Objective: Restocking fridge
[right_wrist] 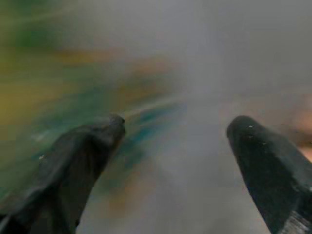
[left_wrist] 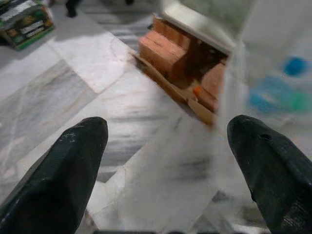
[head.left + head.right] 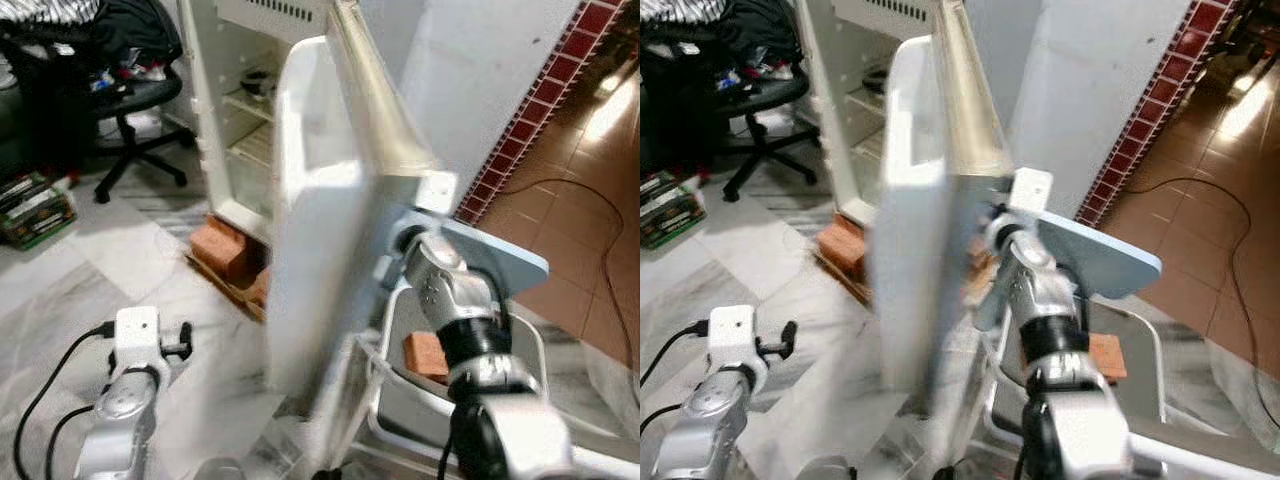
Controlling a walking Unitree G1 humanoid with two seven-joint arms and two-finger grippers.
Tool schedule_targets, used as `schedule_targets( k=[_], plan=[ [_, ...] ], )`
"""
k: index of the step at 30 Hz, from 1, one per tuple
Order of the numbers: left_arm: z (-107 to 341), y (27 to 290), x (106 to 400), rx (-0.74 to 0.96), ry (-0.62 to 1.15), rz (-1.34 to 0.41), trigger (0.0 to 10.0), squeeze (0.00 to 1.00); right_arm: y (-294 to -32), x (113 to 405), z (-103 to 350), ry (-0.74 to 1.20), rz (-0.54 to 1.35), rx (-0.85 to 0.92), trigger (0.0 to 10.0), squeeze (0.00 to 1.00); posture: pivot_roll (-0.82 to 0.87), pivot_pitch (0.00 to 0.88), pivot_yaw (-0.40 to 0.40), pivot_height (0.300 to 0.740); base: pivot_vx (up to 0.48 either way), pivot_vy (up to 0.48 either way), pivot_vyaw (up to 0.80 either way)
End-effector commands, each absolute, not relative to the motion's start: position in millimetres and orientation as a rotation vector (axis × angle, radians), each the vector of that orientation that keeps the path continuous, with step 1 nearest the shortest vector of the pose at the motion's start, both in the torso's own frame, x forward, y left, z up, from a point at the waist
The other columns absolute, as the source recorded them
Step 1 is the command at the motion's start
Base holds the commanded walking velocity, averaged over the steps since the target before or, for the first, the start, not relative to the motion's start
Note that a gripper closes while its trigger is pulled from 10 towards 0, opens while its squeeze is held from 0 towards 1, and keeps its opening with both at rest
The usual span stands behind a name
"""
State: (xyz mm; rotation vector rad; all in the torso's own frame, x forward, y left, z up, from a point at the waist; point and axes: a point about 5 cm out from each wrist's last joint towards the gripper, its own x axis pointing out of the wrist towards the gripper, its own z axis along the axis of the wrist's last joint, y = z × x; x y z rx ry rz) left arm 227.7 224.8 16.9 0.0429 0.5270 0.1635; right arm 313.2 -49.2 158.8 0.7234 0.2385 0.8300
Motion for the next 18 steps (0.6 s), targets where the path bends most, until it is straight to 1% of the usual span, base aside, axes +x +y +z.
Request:
schedule_targets(
  k=[1,2,3,5,8,10,13,16,17,18],
  plan=[
    [16,220,230,0.044,0.535,0.134,10.0,0.0,-6,257,239,-0.001,1.461,0.748,10.0,0.0,0.2,0.0,-0.067,0.74,0.0,0.0,0.0],
    [17,220,230,0.045,0.533,0.131,10.0,0.0,-12,239,250,-0.07,1.579,0.757,10.0,0.0,0.21,0.0,-0.07,0.74,0.0,0.0,0.0],
    [17,220,230,0.042,0.531,0.13,10.0,0.0,-18,232,253,-0.09,1.615,0.77,10.0,0.0,0.21,0.0,-0.07,0.74,0.0,0.0,0.0],
    [18,220,230,0.038,0.529,0.133,10.0,0.0,-22,235,250,-0.071,1.592,0.776,10.0,0.0,0.21,0.0,-0.069,0.74,0.0,0.0,0.0],
    [17,221,229,0.03,0.528,0.143,10.0,0.0,-25,254,224,0.021,1.455,0.682,10.0,0.0,0.21,0.0,-0.068,0.74,0.0,0.0,0.0],
    [18,222,229,0.034,0.526,0.146,10.0,0.0,-29,263,214,0.066,1.4,0.66,10.0,0.0,0.21,0.0,-0.066,0.74,0.0,0.0,0.0],
    [18,226,228,0.052,0.525,0.167,10.0,0.0,-32,269,202,0.105,1.317,0.624,10.0,0.0,0.21,0.0,-0.066,0.74,0.0,0.0,0.0],
    [19,232,227,0.08,0.508,0.217,10.0,0.0,-37,275,187,0.163,1.202,0.569,10.0,0.0,0.21,0.0,-0.068,0.74,0.0,0.0,0.0],
    [19,235,225,0.07,0.507,0.236,10.0,0.0,-42,280,177,0.19,1.129,0.527,10.0,0.0,0.22,0.0,-0.07,0.74,0.0,0.0,0.0],
    [18,235,224,0.065,0.505,0.241,10.0,0.0,-44,281,174,0.199,1.104,0.511,10.0,0.0,0.22,0.0,-0.07,0.74,0.0,0.0,0.0]
  ],
)
